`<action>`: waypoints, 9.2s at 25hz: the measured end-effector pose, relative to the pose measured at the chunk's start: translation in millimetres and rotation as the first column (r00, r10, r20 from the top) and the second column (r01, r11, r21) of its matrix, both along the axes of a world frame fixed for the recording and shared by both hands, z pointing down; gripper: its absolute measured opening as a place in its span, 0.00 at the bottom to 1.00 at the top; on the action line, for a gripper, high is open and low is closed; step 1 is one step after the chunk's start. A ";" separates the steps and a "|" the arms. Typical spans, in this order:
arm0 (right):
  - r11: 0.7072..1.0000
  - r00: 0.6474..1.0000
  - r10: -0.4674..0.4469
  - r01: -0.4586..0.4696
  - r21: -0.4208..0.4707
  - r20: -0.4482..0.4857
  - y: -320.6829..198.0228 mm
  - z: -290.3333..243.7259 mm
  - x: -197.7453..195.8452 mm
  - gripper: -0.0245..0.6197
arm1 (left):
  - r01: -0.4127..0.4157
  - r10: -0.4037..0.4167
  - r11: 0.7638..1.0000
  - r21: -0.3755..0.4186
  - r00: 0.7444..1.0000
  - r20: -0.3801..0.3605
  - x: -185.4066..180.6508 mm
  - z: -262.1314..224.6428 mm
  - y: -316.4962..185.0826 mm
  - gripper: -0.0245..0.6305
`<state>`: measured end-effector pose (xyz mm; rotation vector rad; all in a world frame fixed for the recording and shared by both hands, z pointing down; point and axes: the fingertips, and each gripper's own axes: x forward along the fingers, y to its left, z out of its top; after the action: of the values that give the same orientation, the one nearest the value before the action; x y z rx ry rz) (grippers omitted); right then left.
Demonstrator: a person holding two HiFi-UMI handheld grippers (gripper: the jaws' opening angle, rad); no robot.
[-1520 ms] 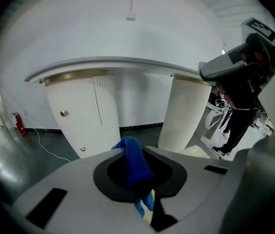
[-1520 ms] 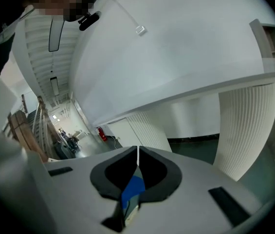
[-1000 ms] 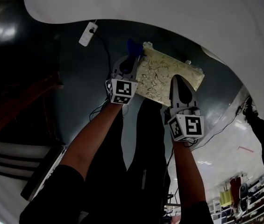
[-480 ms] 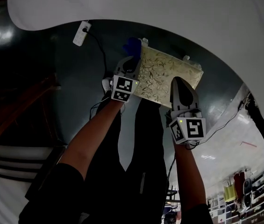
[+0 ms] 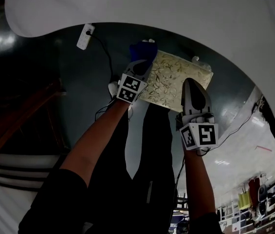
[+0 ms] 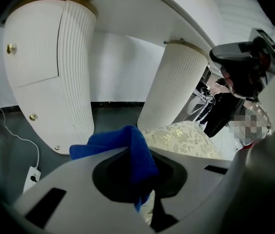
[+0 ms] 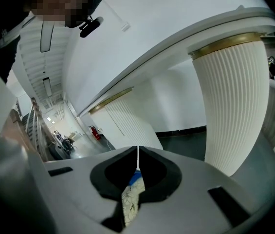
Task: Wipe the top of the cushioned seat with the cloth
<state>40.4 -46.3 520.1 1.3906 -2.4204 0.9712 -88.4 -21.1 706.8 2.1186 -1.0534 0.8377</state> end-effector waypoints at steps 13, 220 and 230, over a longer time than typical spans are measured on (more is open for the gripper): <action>0.998 0.998 0.056 -0.055 0.038 -0.025 6.7 -9.1 26.3 0.10 | -0.013 0.013 1.000 -0.015 1.000 -0.005 19.3 -0.4 7.3 0.10; 0.973 0.967 0.229 -0.232 -0.015 -0.108 93.5 -3.7 119.7 0.10 | -0.176 0.159 0.977 -0.119 0.977 -0.139 151.2 4.9 152.7 0.09; 0.957 0.953 0.283 -0.288 -0.030 -0.109 104.1 -1.3 146.7 0.10 | -0.238 0.219 0.963 -0.123 0.964 -0.150 190.0 4.7 161.3 0.09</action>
<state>187.1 57.8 518.8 1.7633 -2.1478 0.9803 101.6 140.2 711.5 2.1695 -0.6681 0.8353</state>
